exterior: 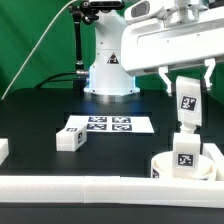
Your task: Assemble stool
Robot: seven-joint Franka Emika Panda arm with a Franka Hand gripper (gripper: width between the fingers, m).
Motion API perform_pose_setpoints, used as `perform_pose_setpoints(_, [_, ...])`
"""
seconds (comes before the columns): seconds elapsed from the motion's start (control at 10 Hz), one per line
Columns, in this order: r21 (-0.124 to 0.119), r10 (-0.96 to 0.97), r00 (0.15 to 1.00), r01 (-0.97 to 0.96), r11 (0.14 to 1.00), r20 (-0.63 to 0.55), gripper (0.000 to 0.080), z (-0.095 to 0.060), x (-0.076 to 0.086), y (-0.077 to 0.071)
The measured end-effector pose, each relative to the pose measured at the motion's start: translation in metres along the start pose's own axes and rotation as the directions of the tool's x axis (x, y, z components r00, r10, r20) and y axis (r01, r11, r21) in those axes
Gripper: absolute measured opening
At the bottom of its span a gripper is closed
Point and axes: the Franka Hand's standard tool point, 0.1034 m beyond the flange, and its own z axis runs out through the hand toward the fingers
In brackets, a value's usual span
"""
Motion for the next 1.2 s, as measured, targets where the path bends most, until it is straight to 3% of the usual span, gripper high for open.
perform_pose_setpoints(0.2, [-0.006, 0.001, 0.999, -0.001, 1.000, 0.035, 0.0328, 0.001, -0.005, 0.002])
perform_pose_setpoints(0.4, [-0.004, -0.014, 1.000, 0.014, 1.000, -0.014, 0.0328, 0.004, -0.001, 0.009])
perform_pose_setpoints(0.7, [0.037, -0.014, 0.999, 0.016, 0.999, -0.044, 0.0328, 0.013, 0.003, -0.014])
perform_pose_setpoints(1.2, [0.040, -0.028, 0.997, 0.030, 0.999, -0.066, 0.0328, 0.018, -0.004, -0.016])
